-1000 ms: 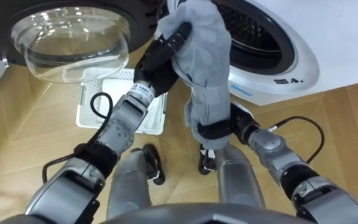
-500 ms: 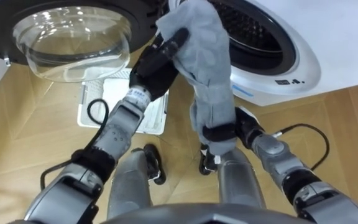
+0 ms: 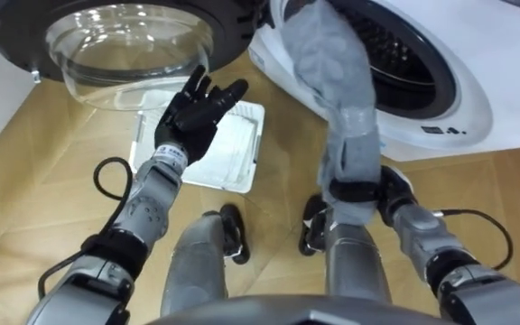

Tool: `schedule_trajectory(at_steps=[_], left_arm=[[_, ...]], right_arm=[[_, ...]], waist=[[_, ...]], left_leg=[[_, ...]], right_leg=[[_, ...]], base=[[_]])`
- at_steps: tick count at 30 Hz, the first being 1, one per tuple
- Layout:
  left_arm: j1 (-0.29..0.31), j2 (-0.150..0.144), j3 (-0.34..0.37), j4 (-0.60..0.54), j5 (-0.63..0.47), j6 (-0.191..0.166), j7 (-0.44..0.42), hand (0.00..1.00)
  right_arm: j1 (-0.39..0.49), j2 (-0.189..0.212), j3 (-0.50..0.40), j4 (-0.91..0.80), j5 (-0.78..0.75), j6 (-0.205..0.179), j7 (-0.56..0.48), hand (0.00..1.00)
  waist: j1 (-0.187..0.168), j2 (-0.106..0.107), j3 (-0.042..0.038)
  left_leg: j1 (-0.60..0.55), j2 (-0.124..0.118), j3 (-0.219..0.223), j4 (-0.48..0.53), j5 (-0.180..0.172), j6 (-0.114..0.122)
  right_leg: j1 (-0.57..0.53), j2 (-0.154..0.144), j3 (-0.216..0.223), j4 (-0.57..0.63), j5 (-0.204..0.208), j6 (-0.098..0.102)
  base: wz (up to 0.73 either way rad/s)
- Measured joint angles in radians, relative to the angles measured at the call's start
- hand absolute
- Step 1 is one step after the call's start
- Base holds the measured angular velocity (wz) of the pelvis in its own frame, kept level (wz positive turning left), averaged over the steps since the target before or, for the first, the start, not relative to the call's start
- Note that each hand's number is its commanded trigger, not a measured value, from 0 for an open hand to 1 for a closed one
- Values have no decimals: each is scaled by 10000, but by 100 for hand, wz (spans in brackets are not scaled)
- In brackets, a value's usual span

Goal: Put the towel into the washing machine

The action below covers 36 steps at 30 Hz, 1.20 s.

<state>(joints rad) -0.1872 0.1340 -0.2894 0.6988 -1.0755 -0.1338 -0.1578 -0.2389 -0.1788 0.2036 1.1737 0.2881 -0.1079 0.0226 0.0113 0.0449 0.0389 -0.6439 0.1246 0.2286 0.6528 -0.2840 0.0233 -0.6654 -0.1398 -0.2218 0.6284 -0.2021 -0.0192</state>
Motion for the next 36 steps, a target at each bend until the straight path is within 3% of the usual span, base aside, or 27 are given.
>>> schedule_trajectory(at_steps=[6, 19, 21, 26, 27, 30, 33, 36], left_arm=[[371, -18, 11, 17, -12, 8, 328, 0], [389, -116, -15, -73, 200, 31, 1096, 0], [390, -119, -56, -120, 346, 41, 1192, 0], [365, -60, -61, -130, 676, 39, 1398, 0], [336, -64, -67, -131, 675, 39, 1495, 0], [409, 76, -42, -430, 715, 42, 1633, 0], [447, 163, 72, -809, 1073, 38, 1771, 0], [625, 243, 188, -1068, 1368, 38, 1784, 0]], right_arm=[[-12, -2, -61, 51, 1290, 23, -352, 100], [-476, -169, -735, 312, 3419, 469, -858, 100], [-585, -207, -788, 329, 3630, 604, -856, 100], [-975, -424, -1107, 313, 4220, 1000, -910, 100], [-1122, -541, -1110, 317, 4353, 1124, -947, 100], [-1575, -934, -1330, 330, 4773, 1446, -1002, 100], [-2218, -1513, -1447, 767, 4925, 1856, -978, 100], [-2687, -1686, -1482, 792, 4927, 2257, -957, 100]], waist=[[-24, 6, 5], [-85, -7, 30], [-173, -31, 41], [-357, -305, 115], [-380, -402, 136], [-349, -601, 163], [-301, -721, 170], [-365, -948, 151]], left_leg=[[-22, -13, -49, -3, 1, 0], [-141, -177, -88, -140, 72, -7], [-159, -268, -94, -133, 73, -6], [-291, -394, 22, 69, 79, 10], [-327, -511, 12, 86, 105, 56], [-506, -502, 0, 264, 116, 75], [-636, -502, -35, 251, 172, 172], [-703, -520, 16, 270, 207, 231]], right_leg=[[2, -10, 6, 22, -56, 14], [-205, -200, -13, 229, -268, 33], [-249, -334, -51, 388, -380, 41], [-524, -653, 3, 881, -635, 77], [-595, -721, 12, 986, -662, 86], [-769, -791, 21, 1158, -691, 84], [-787, -853, -60, 1199, -705, 114], [-847, -897, -61, 1232, -682, 154]], base=[[2], [4], [14], [12], [16], [10], [15], [8]])
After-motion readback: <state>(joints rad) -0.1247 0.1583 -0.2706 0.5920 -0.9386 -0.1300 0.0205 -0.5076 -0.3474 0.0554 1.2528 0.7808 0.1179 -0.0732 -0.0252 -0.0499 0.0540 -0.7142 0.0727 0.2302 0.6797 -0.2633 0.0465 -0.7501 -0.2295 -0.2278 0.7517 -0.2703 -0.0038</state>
